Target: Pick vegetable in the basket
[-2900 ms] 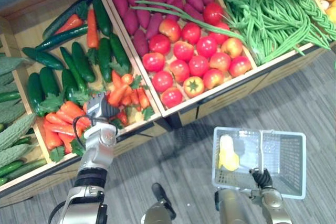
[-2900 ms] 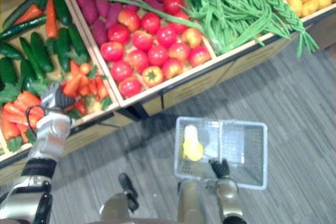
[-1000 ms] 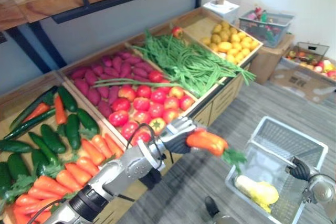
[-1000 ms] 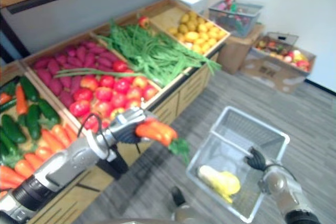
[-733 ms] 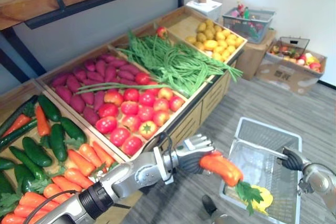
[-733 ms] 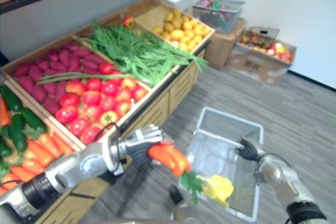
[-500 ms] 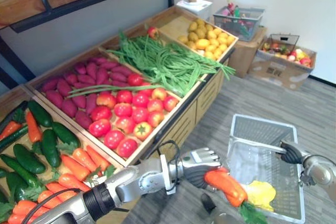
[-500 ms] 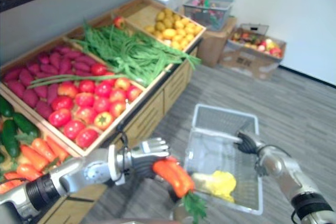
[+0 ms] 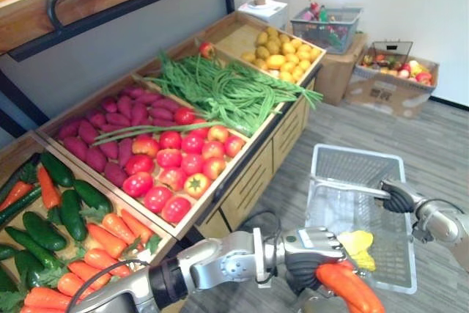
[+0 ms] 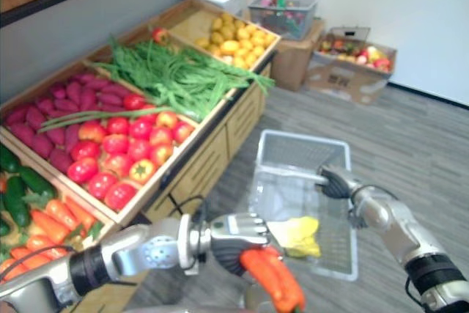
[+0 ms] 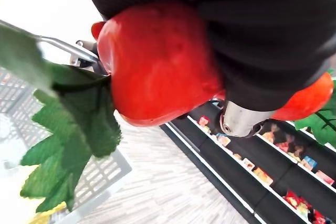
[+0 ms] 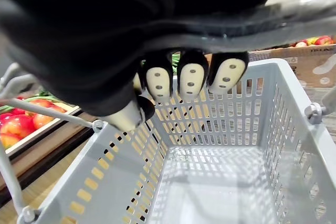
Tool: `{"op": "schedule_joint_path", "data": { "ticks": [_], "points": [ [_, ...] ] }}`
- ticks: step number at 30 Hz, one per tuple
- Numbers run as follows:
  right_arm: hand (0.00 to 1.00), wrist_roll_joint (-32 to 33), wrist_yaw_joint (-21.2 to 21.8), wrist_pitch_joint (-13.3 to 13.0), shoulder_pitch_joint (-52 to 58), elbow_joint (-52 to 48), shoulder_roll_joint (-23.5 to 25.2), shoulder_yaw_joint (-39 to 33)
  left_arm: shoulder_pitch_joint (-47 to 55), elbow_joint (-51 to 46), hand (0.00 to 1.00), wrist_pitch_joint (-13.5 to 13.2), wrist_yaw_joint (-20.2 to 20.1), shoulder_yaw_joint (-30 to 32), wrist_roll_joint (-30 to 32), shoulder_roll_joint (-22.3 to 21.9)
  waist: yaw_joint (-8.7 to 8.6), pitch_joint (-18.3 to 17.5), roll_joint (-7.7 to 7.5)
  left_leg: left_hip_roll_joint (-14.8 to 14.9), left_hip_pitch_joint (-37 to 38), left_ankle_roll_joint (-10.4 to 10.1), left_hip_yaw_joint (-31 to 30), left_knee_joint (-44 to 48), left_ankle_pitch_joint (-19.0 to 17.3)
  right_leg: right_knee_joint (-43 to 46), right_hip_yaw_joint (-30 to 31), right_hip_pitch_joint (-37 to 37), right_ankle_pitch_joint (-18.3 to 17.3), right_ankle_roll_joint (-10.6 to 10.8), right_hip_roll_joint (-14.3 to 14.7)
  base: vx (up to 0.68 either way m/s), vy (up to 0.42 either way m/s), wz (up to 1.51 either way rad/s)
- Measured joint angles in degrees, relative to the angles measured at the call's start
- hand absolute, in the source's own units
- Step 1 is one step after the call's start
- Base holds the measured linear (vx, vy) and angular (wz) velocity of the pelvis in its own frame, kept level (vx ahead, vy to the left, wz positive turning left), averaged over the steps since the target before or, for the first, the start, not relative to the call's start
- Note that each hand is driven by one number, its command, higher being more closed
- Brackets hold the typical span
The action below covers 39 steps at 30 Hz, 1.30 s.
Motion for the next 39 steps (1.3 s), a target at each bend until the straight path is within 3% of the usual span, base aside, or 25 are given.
{"op": "schedule_joint_path", "data": {
  "ticks": [4,9,12,17,21,26,34,35,39],
  "points": [
    [1.0,0.06,0.58,0.44,-1.12,-1.17,2.3,0.0,-0.08,5.44,1.0,0.64,0.28,0.0,0.84,-5.96,-0.3,0.04,-0.06,0.62,-0.62,0.01,-0.23,0.83,-0.32,-0.12,-0.23,-0.25,-0.01,-0.01,0.09,-0.01,0.002,0.01],
    [1.0,0.09,0.88,1.24,-1.89,-1.82,6.52,0.02,-0.58,15.0,1.0,3.24,2.72,0.31,5.1,-14.24,-0.39,0.11,-0.17,1.48,-0.94,0.16,-0.27,2.1,-1.0,-0.22,-0.49,-0.32,-0.03,-0.03,0.29,0.0,0.001,0.01],
    [1.0,1.21,0.89,1.6,-3.22,-1.94,7.81,0.06,-1.13,18.79,1.0,4.4,2.9,1.12,7.38,-16.86,-0.46,0.19,-0.28,1.57,-0.9,0.16,-0.14,2.31,-1.18,-0.24,-0.45,-0.33,-0.07,-0.07,0.32,0.0,0.0,0.0],
    [1.0,1.66,0.89,2.26,-5.46,-2.14,9.03,0.2,-1.61,24.26,1.0,5.36,4.02,1.83,9.18,-19.12,-0.5,0.39,-0.61,1.57,-0.67,0.09,0.81,2.3,-1.22,-0.21,0.19,-0.81,-0.08,-0.08,0.7,-0.01,0.014,-0.08],
    [1.0,2.18,0.98,2.64,-7.51,-2.16,9.42,2.38,-1.85,30.68,1.0,6.56,4.86,4.03,12.42,-21.03,-1.52,0.48,-0.74,1.57,-0.32,0.07,1.42,1.95,-1.19,-0.18,0.5,-1.17,-0.07,-0.08,1.15,0.0,0.01,-0.07],
    [1.0,3.33,1.29,2.66,-9.32,-3.61,9.94,4.06,-4.53,39.68,1.0,8.2,5.59,8.44,16.43,-21.52,-2.26,1.27,-1.98,1.2,0.63,0.02,3.04,1.58,-1.16,-0.11,1.86,-1.29,-0.07,-0.07,1.64,-0.01,0.013,-0.14],
    [1.0,4.43,3.62,2.49,-11.11,-5.75,9.94,8.04,-5.97,47.66,1.0,10.93,7.31,11.62,20.53,-22.05,-3.07,1.5,-2.34,-0.19,1.47,-0.25,4.88,-0.11,-0.91,-0.1,3.3,-1.91,-0.05,-0.05,1.93,-0.02,0.018,-0.11],
    [1.0,4.43,3.71,2.49,-11.11,-5.94,9.95,8.62,-5.97,48.04,0.0,11.36,7.31,12.11,21.18,-22.11,-3.18,1.57,-2.45,-0.35,1.5,-0.32,5.02,-0.35,-0.82,-0.07,3.34,-2.0,-0.05,-0.05,1.92,-0.03,0.013,-0.06],
    [1.0,4.51,4.98,2.49,-11.11,-6.05,9.95,9.01,-6.26,50.89,0.0,13.29,8.39,14.47,21.47,-23.77,-3.21,1.74,-2.72,-1.16,2.08,-0.49,5.67,-1.64,-0.4,0.01,3.55,-2.08,-0.05,-0.04,1.92,-0.03,0.01,-0.06]
  ]
}}
